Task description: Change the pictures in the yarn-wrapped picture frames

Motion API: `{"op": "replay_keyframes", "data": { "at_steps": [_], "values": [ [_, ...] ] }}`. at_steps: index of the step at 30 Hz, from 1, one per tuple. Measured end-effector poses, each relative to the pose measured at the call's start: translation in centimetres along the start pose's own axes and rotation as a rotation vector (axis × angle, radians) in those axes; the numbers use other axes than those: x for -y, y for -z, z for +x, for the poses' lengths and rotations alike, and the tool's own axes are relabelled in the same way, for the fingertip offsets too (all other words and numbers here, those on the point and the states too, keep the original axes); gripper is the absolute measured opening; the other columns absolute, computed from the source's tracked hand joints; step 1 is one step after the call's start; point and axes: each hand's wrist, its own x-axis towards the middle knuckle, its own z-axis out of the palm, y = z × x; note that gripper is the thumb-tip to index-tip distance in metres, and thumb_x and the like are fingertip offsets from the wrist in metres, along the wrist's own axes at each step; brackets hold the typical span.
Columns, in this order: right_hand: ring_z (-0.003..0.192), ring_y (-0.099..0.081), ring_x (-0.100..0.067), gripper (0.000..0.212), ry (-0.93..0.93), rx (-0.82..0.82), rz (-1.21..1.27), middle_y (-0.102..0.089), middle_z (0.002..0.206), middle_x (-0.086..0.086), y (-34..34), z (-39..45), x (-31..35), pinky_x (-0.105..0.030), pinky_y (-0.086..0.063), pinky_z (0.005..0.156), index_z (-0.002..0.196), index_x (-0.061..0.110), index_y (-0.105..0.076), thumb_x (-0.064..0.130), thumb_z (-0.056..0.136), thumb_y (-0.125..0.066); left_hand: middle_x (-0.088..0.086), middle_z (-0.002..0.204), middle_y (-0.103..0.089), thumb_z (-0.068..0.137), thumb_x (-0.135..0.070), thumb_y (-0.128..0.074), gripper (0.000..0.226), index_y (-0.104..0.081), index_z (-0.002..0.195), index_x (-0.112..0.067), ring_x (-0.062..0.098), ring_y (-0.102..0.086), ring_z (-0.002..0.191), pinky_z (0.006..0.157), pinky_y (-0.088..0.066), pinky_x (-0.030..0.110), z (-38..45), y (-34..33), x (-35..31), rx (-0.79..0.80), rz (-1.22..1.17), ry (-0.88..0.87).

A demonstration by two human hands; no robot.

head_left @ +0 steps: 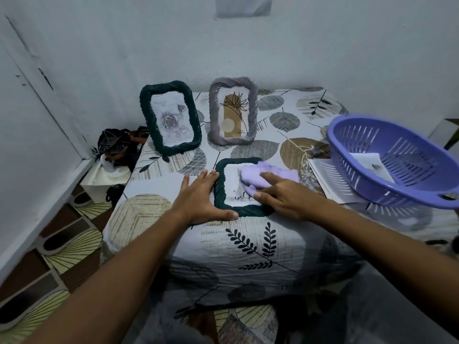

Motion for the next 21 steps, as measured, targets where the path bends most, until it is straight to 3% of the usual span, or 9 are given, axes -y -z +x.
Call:
{"op": "replay_keyframes", "data": {
  "at_steps": [5,11,13,17,21],
  "values": [
    [0.113,-0.053,-0.029,0.060,-0.040,-0.056,-0.062,-0.044,0.134,-0.015,-0.2,1.1,0.0,-0.035,-0.041,0.094,0.115,0.025,-0.066,0.059,0.096,-0.021,-0.003,0.161,-0.012,0.044,-0.094,-0.047,0.135,-0.014,0.153,-0.023,0.008,-0.002,0.147,0.119,0.007,0.048,0.1,-0.1,0.2,0.011,0.008,-0.007],
    [0.115,-0.050,-0.034,0.055,-0.157,-0.094,-0.005,-0.044,0.130,-0.019,-0.5,5.8,-1.6,-0.039,-0.033,0.099,0.128,0.026,-0.058,0.059,0.096,-0.027,-0.004,0.161,-0.011,0.043,-0.095,-0.048,0.135,-0.014,0.153,-0.024,0.009,-0.002,0.147,0.119,0.008,0.047,0.1,0.0,0.2,0.022,-0.007,0.004],
    [0.124,-0.043,-0.037,0.056,-0.153,-0.088,-0.020,-0.040,0.136,-0.022,-0.7,6.6,-1.5,-0.043,-0.031,0.104,0.133,0.027,-0.054,0.059,0.096,-0.025,-0.004,0.161,-0.012,0.043,-0.094,-0.048,0.135,-0.015,0.153,-0.024,0.010,-0.003,0.147,0.119,0.008,0.047,0.1,0.1,0.1,0.017,-0.013,0.003],
    [0.147,-0.001,-0.036,0.053,-0.075,-0.015,-0.033,-0.006,0.159,-0.018,-1.1,6.1,-0.1,-0.048,-0.004,0.117,0.144,0.034,-0.038,0.055,0.098,-0.023,-0.004,0.161,-0.014,0.044,-0.094,-0.049,0.135,-0.017,0.153,-0.022,0.008,-0.004,0.147,0.119,0.006,0.049,0.1,0.0,0.2,0.004,-0.021,-0.016],
    [0.148,-0.003,-0.024,0.067,0.099,0.057,-0.010,-0.008,0.160,-0.006,-1.6,3.5,0.2,-0.042,-0.003,0.120,0.140,0.037,-0.044,0.067,0.089,-0.014,-0.003,0.160,-0.016,0.043,-0.095,-0.048,0.135,-0.018,0.153,-0.022,0.008,-0.005,0.147,0.119,0.005,0.049,0.0,0.0,0.4,0.003,-0.014,-0.019]
  ]
}}
